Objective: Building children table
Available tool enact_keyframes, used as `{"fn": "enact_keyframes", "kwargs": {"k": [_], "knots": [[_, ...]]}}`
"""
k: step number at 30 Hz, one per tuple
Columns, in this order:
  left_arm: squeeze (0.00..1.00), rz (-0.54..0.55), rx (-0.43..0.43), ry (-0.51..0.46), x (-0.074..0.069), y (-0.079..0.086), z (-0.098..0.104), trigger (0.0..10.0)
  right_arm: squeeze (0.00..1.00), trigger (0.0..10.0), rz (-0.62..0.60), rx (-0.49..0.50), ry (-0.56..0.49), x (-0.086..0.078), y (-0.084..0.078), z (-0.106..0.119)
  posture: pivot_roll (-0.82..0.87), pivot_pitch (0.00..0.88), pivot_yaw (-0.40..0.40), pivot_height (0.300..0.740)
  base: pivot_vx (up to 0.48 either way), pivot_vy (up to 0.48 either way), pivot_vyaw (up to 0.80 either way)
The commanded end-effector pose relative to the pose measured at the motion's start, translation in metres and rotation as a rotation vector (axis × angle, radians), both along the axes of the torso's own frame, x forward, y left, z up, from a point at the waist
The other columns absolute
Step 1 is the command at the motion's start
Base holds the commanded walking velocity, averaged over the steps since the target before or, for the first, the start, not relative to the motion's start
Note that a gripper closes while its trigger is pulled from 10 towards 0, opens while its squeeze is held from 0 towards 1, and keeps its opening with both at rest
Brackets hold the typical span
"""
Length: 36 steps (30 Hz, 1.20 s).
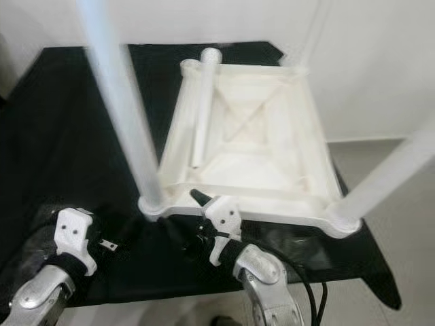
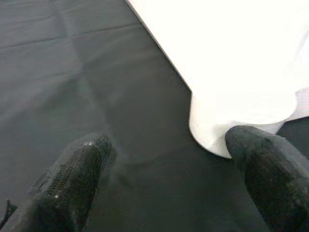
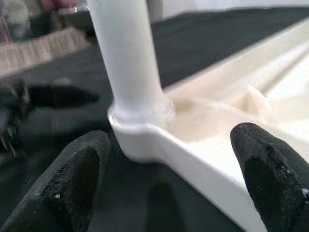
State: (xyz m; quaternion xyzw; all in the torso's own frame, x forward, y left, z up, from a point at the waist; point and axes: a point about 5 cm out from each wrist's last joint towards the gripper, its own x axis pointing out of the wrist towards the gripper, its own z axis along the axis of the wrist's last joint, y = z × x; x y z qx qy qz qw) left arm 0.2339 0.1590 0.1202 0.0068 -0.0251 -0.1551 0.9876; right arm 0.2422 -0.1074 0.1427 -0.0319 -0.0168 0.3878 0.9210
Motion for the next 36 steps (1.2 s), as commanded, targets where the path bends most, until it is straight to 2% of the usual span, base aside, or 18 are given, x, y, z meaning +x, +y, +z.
{"fn": "enact_keyframes", "kwargs": {"k": [1,8,19,36], "knots": [[0.0,-0.011,-0.011,0.016,-0.003,-0.002,-0.003,10.0,0.0,10.0,0.055,0.009,0.007,-0.004,0.006,-0.004,-0.04,0.189,0.021,0.74,0.0,-0.472,0.0],[0.0,-0.01,-0.016,0.025,-0.004,-0.002,-0.004,10.0,0.0,10.0,0.09,0.021,0.009,-0.006,0.008,-0.006,-0.03,0.179,0.027,0.74,0.0,-0.472,0.0],[0.0,-0.013,-0.015,0.039,-0.009,-0.001,-0.006,10.0,0.0,10.0,0.232,0.007,0.047,-0.012,0.013,-0.012,-0.01,0.162,0.023,0.74,0.0,-0.472,0.0],[0.0,-0.018,-0.012,0.043,-0.01,-0.001,-0.005,10.0,0.0,10.0,0.282,0.01,0.067,-0.014,0.013,-0.014,-0.02,0.178,0.02,0.74,0.0,-0.473,0.0]]}}
